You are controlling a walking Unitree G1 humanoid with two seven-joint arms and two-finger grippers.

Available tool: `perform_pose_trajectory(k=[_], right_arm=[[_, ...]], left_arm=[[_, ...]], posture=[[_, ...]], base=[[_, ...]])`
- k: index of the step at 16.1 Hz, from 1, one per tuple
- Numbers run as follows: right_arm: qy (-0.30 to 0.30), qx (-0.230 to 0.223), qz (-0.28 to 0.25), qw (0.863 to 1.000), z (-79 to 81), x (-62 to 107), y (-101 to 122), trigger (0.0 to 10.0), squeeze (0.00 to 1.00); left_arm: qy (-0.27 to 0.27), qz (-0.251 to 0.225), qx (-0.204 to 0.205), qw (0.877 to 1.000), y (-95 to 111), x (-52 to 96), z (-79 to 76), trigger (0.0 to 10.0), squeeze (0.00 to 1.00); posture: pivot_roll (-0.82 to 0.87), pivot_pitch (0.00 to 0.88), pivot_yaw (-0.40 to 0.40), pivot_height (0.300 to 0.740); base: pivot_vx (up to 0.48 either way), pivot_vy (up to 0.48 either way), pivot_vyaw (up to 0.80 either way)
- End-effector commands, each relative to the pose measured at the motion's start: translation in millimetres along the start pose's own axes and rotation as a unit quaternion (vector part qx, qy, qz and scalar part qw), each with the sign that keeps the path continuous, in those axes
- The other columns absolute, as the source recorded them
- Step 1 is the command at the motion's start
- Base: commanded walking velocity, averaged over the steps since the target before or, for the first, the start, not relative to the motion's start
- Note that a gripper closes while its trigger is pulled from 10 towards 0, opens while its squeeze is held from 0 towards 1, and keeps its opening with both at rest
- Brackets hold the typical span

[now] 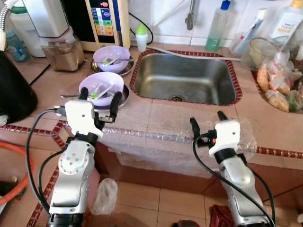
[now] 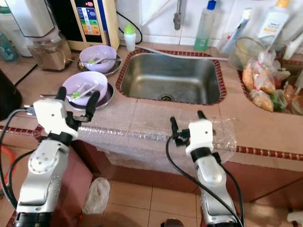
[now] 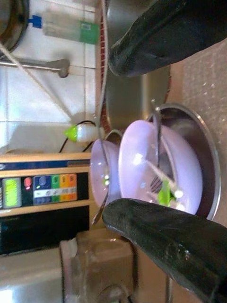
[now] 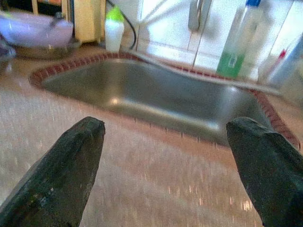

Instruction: Kitchen organization

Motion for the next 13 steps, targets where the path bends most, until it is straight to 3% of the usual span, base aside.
perform_pose_trajectory(k=[1,3,13], right_arm=[[-0.003,-0.002,-0.013,1.0,-0.7,-0.7,9,10.0,0.0],[-0.001,-0.002,-0.011,1.0,1.6,1.3,6,10.0,0.0],[0.013,-0.003,-0.006,1.0,9.6,-1.0,3,10.0,0.0]], left_arm=[[-0.004,0.001,0.003,1.0,1,4.5,-1.1,10.0,0.0],[-0.009,0.005,0.004,1.0,-1,9.3,-3.6,10.0,0.0],[-0.018,0.011,-0.002,1.0,-3,11.0,-5.1,10.0,0.0]], posture=[[-0.09,0.002,0.041,0.74],[-0.09,0.0,0.037,0.74],[-0.07,0.0,0.029,0.74]], base=[[0.0,0.0,0.0],[0.0,0.0,0.0],[0.258,0.0,0.0]])
Point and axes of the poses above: a point about 5 cm out from each wrist's last joint towards the gripper, its own x axis pointing back from the gripper into the wrist, its own y axis along the axis of the wrist's last joint, z = x × y, the point moved 6 cm from there along -x, pointing out of the wrist towards the gripper, and after that the axes turned 7 degrees about -x, right-handed, at the moved point
